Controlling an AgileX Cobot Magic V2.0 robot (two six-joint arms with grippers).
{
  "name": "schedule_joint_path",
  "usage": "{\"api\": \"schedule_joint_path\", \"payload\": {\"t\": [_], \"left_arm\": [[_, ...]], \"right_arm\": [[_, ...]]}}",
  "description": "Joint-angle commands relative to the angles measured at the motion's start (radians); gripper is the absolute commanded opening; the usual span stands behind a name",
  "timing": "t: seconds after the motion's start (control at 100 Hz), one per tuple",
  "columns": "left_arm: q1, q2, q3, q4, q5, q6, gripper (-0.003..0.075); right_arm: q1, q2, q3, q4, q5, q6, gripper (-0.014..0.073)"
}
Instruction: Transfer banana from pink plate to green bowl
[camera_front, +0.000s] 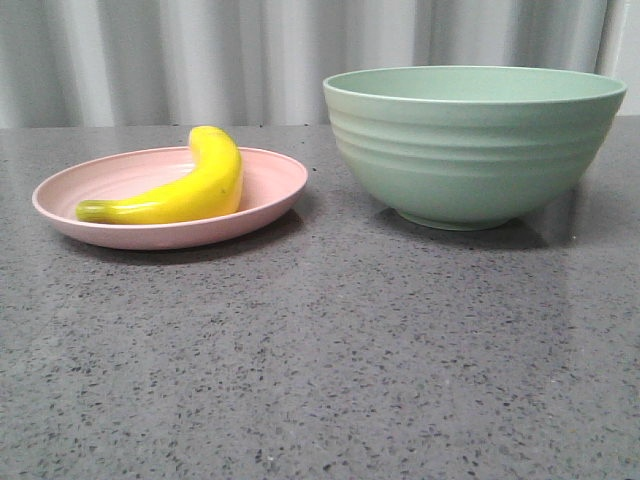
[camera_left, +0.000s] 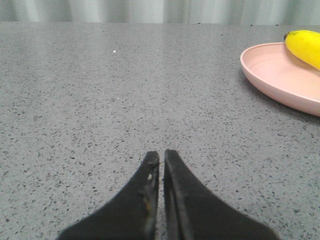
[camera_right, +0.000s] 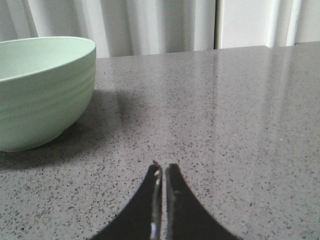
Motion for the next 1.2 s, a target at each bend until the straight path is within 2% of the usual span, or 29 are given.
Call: {"api": "schedule_joint_path", "payload": {"t": [0.0,0.72,0.99,1.11,1.19], "left_arm": [[-0.001,-0.032,0.027,-0.011,-0.081,-0.012,-0.0019],[-0.001,-0.032,0.027,-0.011,-0.099,-0.012,-0.0019],[-0.001,-0.032,0.007,-0.056,-0.206,-0.012,-0.0019],[-0.001,-0.032,-0.051,-0.055,-0.199,-0.012,-0.0019],[-0.001,-0.03,-0.101,-0.055,-0.172,-0.012,-0.0019]], "right_arm": [[-0.004,-0.019,0.026,-0.002,-0.095,-0.01,-0.0074],[-0.004,-0.019,0.026,-0.004,-0.119,-0.01,-0.0074],[-0.004,-0.019,0.016,0.003,-0.19,-0.01,-0.0074],[0.002,-0.018,-0.04,0.065,-0.137,-0.01,-0.0074],[0.002,-0.012,-0.101,0.065,-0.041,-0.01,-0.0074]]}}
